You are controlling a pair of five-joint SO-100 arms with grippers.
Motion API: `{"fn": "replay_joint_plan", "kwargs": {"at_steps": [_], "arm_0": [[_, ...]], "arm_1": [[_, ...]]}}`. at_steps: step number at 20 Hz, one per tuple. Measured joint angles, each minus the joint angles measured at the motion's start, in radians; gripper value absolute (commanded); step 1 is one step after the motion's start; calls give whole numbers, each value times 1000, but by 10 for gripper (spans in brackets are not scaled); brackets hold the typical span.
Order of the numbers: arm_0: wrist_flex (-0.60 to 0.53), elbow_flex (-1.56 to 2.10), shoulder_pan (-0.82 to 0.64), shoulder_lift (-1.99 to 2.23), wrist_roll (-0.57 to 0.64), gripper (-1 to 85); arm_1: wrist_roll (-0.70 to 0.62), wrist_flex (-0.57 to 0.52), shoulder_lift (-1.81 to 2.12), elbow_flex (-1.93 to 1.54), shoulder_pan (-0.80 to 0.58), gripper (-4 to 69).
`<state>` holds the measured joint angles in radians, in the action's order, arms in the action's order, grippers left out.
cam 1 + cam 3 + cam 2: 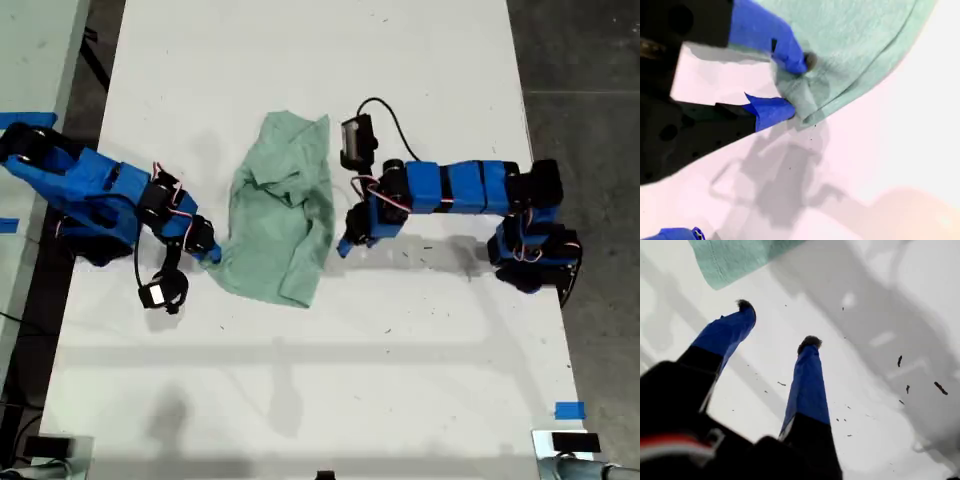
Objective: Fold tshirt
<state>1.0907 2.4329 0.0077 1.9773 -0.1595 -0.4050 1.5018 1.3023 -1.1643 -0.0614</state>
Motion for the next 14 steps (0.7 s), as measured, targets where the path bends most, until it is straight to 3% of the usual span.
{"fn": "replay_joint_plan", "kwargs": {"at_steps": [6,12,14], "arm_0": [[8,-5,18,-35,-11,1],[430,-198,18,166,-77,1],[476,-249,11,186,-78,1]], "arm_1": [[6,-23,-2,-20,9,222],[11,-23,0,-21,12,223],[11,-23,0,-21,12,224]]}}
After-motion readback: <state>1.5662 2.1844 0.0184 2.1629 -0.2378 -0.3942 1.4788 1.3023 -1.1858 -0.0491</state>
